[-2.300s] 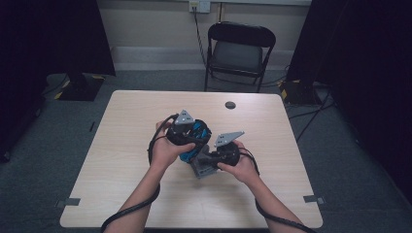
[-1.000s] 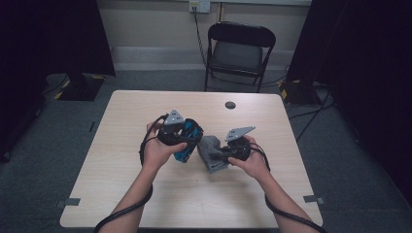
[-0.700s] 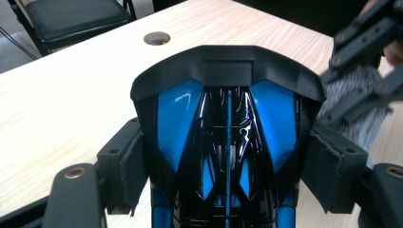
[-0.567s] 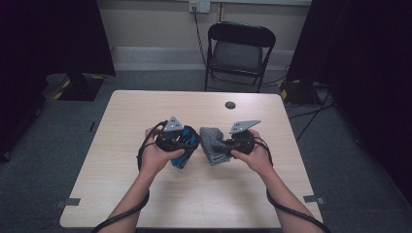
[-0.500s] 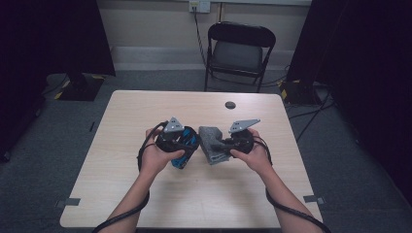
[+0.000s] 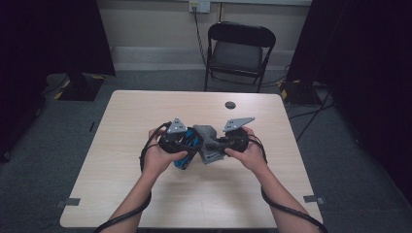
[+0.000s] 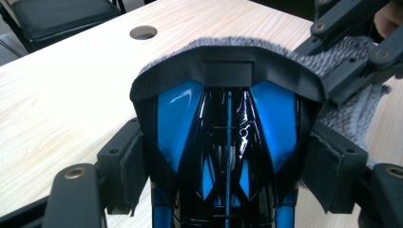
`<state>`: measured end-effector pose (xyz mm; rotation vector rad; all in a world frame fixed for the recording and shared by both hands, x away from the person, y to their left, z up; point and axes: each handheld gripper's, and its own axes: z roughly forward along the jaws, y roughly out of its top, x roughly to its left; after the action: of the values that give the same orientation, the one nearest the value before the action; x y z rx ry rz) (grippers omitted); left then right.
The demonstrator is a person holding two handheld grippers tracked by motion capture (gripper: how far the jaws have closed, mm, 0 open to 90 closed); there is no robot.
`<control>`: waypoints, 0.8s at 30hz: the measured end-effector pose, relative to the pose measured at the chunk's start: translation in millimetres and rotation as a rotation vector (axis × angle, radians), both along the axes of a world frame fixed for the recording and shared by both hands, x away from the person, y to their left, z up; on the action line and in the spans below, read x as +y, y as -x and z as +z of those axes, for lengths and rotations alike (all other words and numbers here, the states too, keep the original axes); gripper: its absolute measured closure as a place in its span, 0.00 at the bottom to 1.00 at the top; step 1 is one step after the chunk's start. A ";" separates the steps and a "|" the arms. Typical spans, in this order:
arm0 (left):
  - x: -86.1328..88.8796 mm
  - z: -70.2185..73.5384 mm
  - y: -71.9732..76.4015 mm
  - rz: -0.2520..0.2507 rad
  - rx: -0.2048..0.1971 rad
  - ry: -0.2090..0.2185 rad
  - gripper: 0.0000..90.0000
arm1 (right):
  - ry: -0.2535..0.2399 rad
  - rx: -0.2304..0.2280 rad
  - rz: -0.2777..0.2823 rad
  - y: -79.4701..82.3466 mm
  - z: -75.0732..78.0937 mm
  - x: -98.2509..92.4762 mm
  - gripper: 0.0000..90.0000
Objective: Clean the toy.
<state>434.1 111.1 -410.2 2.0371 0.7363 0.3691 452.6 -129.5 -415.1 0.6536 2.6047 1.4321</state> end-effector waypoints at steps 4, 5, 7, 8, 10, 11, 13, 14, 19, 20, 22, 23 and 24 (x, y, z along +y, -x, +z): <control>-2.7 3.3 -1.4 0.000 -0.004 -0.004 0.28 | -0.022 0.009 -0.001 0.7 -2.4 -1.2 0.82; -2.7 3.3 -1.4 0.000 -0.004 -0.004 0.28 | -0.022 0.009 -0.001 0.7 -2.4 -1.2 0.82; -5.4 5.0 -0.9 -0.002 -0.001 -0.008 0.28 | -0.026 0.017 -0.004 1.1 -4.9 -2.1 0.82; -6.2 5.6 -0.3 -0.001 -0.002 -0.010 0.28 | -0.027 0.016 -0.002 1.0 -6.0 -2.1 0.82; -7.3 6.0 0.1 -0.005 -0.001 -0.004 0.28 | -0.029 0.021 0.003 1.0 -7.8 -2.0 0.82; -7.3 6.1 -0.2 -0.004 0.002 0.004 0.28 | -0.027 0.023 0.004 0.9 -8.8 -1.7 0.82; -7.8 7.2 -0.4 -0.001 -0.003 0.014 0.28 | -0.025 0.026 0.012 1.5 -10.8 0.2 0.82; -7.8 7.2 -0.4 -0.001 -0.003 0.014 0.28 | -0.018 0.029 0.020 2.1 -12.0 1.9 0.82; -7.9 12.1 -2.8 0.011 -0.002 0.026 0.28 | -0.007 0.027 0.052 7.0 -19.5 11.5 0.82; -7.2 12.3 -3.1 0.017 -0.004 0.030 0.28 | -0.013 0.031 0.056 7.5 -21.4 12.4 0.82; -6.5 12.6 -3.2 0.019 -0.004 0.031 0.28 | -0.015 0.036 0.058 8.2 -23.2 13.2 0.82; -5.4 12.4 -3.6 0.022 0.002 0.035 0.28 | -0.017 0.040 0.066 9.5 -26.2 14.9 0.82; -5.1 12.2 -3.6 0.023 0.001 0.033 0.28 | -0.018 0.038 0.068 10.2 -27.4 15.9 0.82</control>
<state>437.7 105.9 -398.0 1.9991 0.7619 0.3668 442.4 -113.6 -442.5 0.6062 2.6704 1.4785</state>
